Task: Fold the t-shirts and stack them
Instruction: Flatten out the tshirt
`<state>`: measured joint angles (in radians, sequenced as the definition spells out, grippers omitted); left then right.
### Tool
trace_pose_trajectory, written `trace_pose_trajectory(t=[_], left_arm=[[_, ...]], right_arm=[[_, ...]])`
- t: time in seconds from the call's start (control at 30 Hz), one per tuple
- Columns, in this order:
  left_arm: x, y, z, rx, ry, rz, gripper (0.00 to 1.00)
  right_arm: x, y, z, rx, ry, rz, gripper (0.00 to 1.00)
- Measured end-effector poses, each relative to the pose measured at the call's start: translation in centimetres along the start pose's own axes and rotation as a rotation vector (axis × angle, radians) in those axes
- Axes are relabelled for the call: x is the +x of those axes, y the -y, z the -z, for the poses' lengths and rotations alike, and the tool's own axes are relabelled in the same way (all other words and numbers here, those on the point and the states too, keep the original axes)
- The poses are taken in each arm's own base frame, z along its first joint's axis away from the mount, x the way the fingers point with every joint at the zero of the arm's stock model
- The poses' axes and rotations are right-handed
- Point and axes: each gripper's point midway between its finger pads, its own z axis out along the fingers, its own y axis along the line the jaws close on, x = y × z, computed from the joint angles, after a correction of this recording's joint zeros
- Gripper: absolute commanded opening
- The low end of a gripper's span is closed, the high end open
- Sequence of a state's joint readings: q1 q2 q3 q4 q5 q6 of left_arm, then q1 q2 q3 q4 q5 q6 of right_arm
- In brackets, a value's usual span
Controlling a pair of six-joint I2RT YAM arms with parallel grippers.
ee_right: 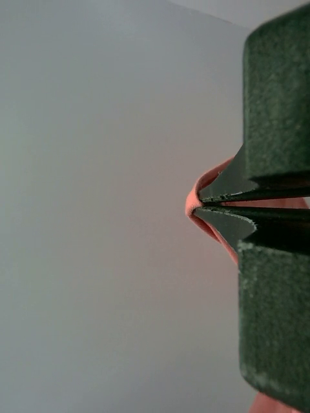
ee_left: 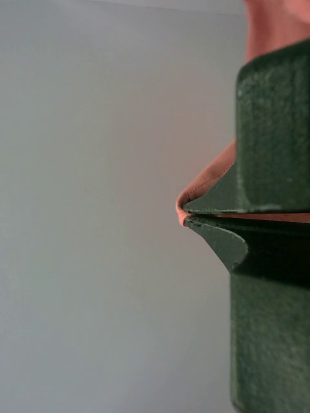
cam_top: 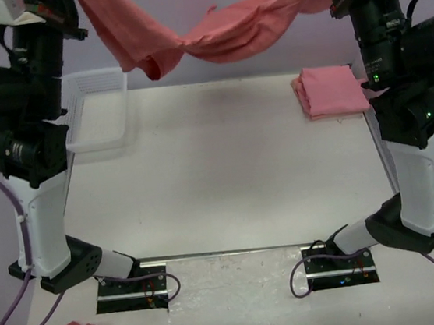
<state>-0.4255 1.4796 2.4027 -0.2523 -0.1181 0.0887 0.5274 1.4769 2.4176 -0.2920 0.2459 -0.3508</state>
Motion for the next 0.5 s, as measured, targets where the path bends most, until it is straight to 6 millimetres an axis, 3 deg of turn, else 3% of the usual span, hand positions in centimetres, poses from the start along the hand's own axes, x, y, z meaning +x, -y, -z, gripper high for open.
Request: trace_pose_trajectory(t=[0.13, 0.3, 0.37, 0.43, 0.5], left_arm=[[-4.5, -0.9, 2.8, -0.012, 0.068, 0.017, 0.00], [-7.2, -1.5, 3.8, -0.025, 0.127, 0.023, 0.00], [-6.7, -1.5, 3.0, -0.033, 0.129, 0.018, 0.00], [-4.9, -1.2, 1.7, -0.037, 0.106, 0.012, 0.00], [-0.5, -0.7, -1.0, -0.046, 0.046, -0.002, 0.00]], right_arm=[[-2.1, 0.4, 2.5, 0.006, 0.007, -0.007, 0.00], [-2.6, 1.1, 2.6, 0.037, 0.009, 0.032, 0.00], [-2.0, 0.9, 1.6, 0.050, 0.008, 0.048, 0.00], [-0.6, 0.7, -0.2, 0.067, -0.003, 0.066, 0.00], [2.4, 0.1, -2.4, 0.063, -0.039, 0.076, 0.00]])
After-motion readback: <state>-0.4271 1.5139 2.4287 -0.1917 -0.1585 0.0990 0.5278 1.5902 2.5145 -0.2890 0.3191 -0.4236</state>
